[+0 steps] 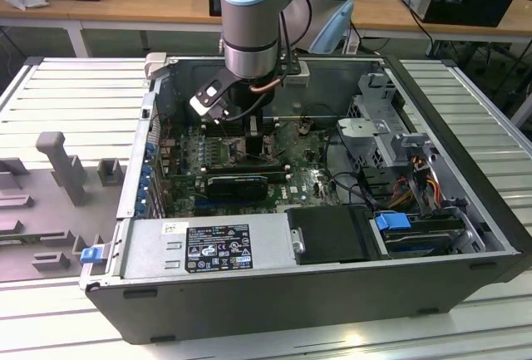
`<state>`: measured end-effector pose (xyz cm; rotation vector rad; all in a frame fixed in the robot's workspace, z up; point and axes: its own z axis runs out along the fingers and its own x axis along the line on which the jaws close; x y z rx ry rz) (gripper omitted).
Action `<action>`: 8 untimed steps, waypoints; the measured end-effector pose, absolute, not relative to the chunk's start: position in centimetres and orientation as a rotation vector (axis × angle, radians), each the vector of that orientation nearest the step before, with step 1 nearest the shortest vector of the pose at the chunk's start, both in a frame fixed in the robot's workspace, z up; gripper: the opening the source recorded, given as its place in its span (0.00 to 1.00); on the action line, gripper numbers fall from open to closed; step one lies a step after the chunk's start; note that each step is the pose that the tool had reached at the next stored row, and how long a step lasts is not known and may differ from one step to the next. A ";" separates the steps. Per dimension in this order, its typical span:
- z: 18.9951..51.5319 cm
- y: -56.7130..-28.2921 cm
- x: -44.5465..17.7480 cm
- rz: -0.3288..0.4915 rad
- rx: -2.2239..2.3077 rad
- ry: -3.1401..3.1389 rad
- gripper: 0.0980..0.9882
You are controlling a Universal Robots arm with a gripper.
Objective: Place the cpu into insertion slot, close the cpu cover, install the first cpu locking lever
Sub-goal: 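Place the cpu into insertion slot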
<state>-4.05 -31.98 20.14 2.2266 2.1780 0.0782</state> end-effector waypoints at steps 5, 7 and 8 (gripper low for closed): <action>20.0 -32.0 -4.0 0.078 2.222 2.183 0.50; 20.0 -32.0 -4.0 0.078 2.221 2.184 0.50; 20.0 -32.0 -4.0 0.078 2.221 2.184 0.50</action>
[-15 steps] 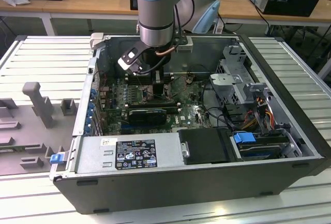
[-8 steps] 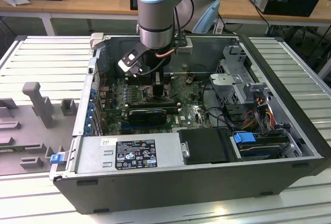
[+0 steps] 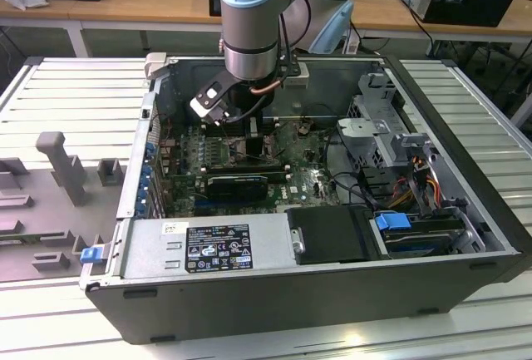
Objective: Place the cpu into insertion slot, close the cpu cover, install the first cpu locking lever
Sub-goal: 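Place the cpu into insertion slot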
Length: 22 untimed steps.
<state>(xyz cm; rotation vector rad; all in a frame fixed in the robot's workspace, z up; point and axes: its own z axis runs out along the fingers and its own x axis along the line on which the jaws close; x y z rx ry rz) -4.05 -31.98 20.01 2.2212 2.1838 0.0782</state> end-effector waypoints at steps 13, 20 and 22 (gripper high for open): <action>19.9 -31.6 -3.9 0.079 2.221 2.185 0.59; 20.9 -31.6 -3.9 0.078 2.221 2.184 0.59; 21.0 -31.6 -3.9 0.079 2.221 2.184 0.57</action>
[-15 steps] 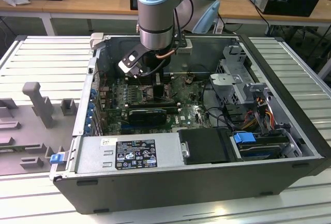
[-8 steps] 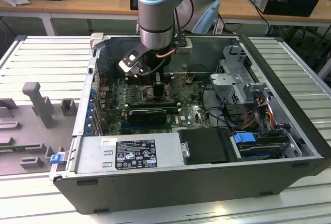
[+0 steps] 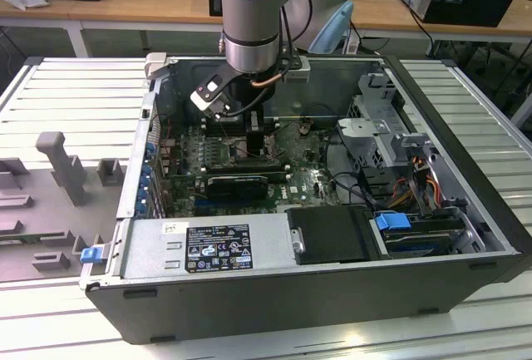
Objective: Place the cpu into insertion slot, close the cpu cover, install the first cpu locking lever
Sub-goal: 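Place the cpu into insertion slot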
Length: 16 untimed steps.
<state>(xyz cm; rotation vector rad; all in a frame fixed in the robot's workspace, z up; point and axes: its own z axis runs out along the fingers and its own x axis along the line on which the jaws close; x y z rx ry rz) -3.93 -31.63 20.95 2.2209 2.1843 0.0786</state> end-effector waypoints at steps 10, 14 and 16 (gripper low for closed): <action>21.4 -31.7 -3.9 0.078 2.221 2.184 0.01; 21.5 -31.7 -3.9 0.077 2.220 2.184 0.01; 21.5 -31.7 -3.9 0.076 2.220 2.183 0.01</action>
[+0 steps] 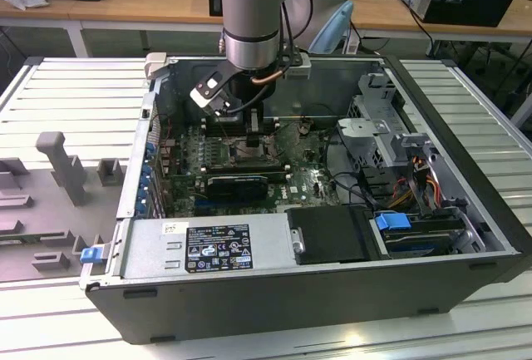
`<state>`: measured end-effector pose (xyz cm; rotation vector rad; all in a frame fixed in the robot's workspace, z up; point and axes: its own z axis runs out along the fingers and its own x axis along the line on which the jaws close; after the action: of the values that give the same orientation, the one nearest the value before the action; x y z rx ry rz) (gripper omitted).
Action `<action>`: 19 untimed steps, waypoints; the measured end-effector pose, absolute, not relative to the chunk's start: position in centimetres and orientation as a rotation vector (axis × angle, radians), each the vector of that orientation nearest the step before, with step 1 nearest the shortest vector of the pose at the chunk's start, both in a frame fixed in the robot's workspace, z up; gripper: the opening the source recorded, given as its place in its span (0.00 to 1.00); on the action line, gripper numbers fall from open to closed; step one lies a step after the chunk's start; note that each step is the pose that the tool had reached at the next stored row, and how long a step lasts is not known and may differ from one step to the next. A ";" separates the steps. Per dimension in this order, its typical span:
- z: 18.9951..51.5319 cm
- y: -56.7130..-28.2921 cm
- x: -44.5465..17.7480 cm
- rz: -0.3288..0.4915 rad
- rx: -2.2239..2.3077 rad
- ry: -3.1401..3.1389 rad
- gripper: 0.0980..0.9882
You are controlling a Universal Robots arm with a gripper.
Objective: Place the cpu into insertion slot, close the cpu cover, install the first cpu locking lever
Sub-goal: 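Place the cpu into insertion slot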
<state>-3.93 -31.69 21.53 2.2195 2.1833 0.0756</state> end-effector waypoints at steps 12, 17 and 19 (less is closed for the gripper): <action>22.2 -31.7 -2.9 0.071 2.220 2.179 0.01; 23.0 -31.7 -2.9 0.071 2.220 2.179 0.01; 23.0 -31.7 -2.5 0.071 2.220 2.179 0.01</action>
<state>-2.53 -31.69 23.00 2.2197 2.1792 0.0710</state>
